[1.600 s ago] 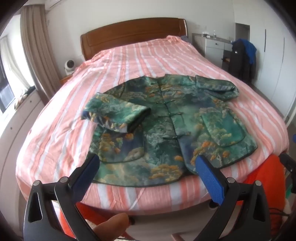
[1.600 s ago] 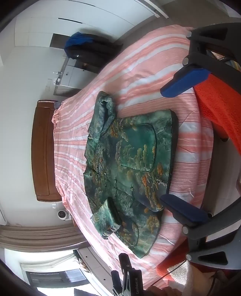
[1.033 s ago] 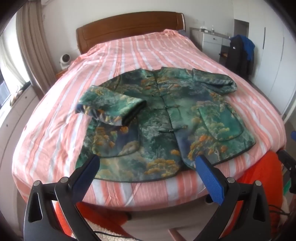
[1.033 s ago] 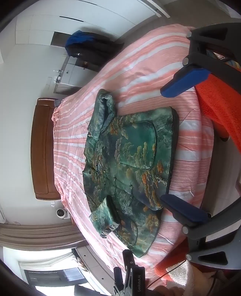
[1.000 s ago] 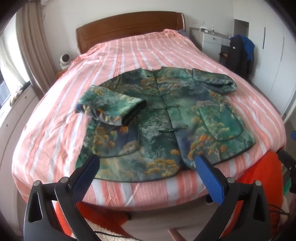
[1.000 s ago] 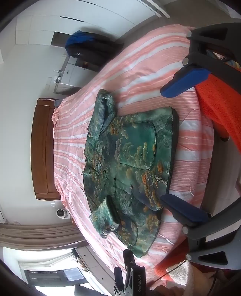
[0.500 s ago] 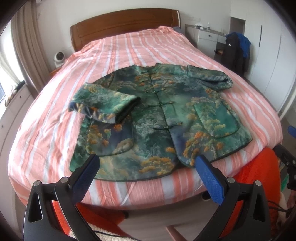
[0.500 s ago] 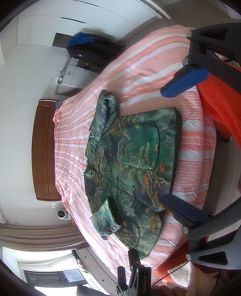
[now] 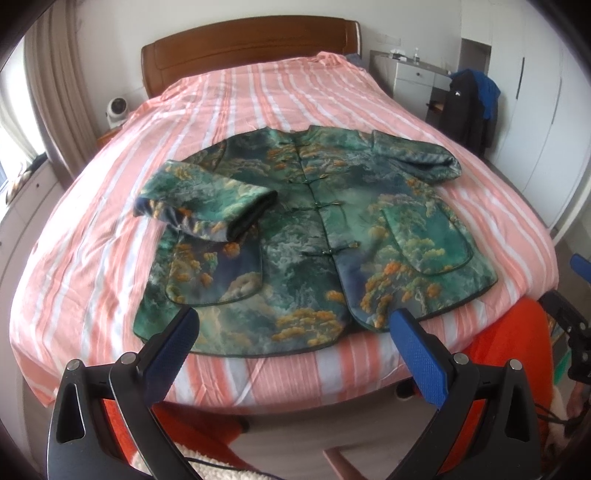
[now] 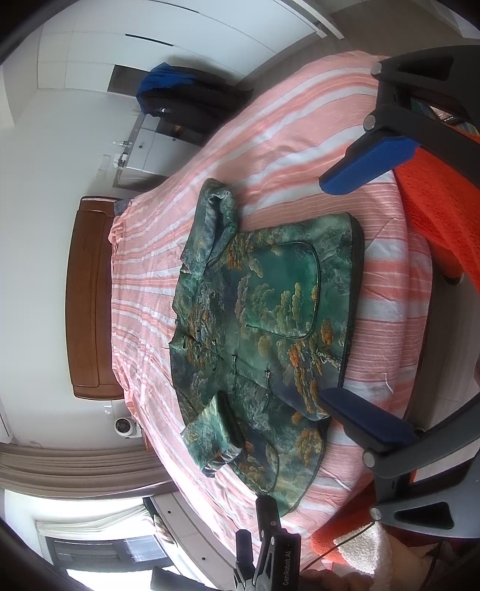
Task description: Fold large clothes
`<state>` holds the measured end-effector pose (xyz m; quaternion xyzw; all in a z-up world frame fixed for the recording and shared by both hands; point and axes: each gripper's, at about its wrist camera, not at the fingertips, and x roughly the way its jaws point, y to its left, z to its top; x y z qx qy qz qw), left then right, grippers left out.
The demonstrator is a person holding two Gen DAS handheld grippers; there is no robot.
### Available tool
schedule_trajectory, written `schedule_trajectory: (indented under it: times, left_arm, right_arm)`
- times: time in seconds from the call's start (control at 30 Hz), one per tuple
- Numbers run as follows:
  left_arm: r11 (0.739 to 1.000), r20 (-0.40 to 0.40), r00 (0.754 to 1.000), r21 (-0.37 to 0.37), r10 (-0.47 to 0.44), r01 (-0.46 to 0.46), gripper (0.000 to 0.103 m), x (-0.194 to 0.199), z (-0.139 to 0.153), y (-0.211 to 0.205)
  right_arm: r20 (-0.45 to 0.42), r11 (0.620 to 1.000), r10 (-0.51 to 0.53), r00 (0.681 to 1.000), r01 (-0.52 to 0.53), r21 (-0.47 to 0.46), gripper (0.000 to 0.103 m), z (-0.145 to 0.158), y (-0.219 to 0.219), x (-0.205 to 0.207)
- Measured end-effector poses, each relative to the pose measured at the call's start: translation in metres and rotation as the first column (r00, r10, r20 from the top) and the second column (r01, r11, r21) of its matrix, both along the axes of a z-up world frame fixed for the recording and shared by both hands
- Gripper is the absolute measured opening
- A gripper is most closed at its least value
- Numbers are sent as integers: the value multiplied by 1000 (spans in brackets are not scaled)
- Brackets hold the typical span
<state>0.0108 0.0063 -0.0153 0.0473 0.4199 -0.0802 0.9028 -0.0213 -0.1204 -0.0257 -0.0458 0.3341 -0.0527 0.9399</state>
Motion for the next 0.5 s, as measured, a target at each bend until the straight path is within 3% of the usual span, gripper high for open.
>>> schedule_trajectory:
  times: [0.5]
  left_arm:
    - [1000,37,999,-16,-7,7,103,-4,4,1]
  right_arm:
    - [-2,1000,10,1000,-10,-5,103,0,6,1]
